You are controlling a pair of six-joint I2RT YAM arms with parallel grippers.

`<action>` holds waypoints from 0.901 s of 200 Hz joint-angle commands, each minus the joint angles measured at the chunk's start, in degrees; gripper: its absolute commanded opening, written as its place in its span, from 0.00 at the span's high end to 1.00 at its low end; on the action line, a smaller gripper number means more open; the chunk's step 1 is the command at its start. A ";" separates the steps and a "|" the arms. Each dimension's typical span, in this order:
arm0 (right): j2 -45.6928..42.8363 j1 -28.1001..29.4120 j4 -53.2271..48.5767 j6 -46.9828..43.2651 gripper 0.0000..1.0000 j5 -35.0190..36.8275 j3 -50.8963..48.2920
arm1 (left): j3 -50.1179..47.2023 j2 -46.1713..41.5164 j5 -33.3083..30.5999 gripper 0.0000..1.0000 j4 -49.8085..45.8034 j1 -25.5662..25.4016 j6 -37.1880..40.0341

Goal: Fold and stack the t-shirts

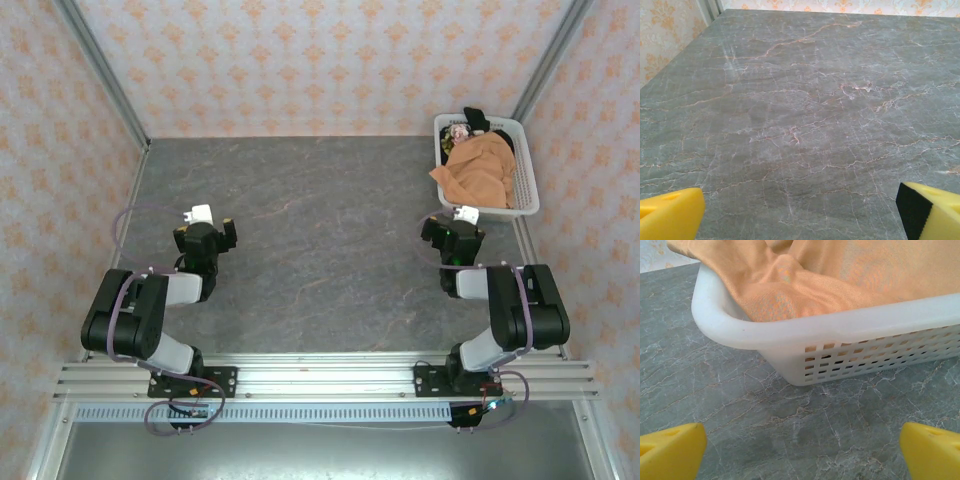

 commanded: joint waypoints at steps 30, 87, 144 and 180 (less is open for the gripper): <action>-0.05 0.23 1.34 0.31 0.01 1.19 0.49 | 1.16 0.04 -1.68 0.00 0.94 -0.05 1.38; -0.06 0.22 1.38 0.31 0.01 1.19 0.49 | 1.16 0.00 -1.67 0.00 0.94 -0.05 1.38; -0.15 0.26 1.75 0.31 0.01 0.95 0.25 | 1.16 0.04 -1.72 0.00 0.98 -0.05 1.43; -10.37 2.16 -7.87 -0.09 0.01 7.58 1.83 | 5.08 -7.77 -2.71 0.00 -11.42 -1.50 2.94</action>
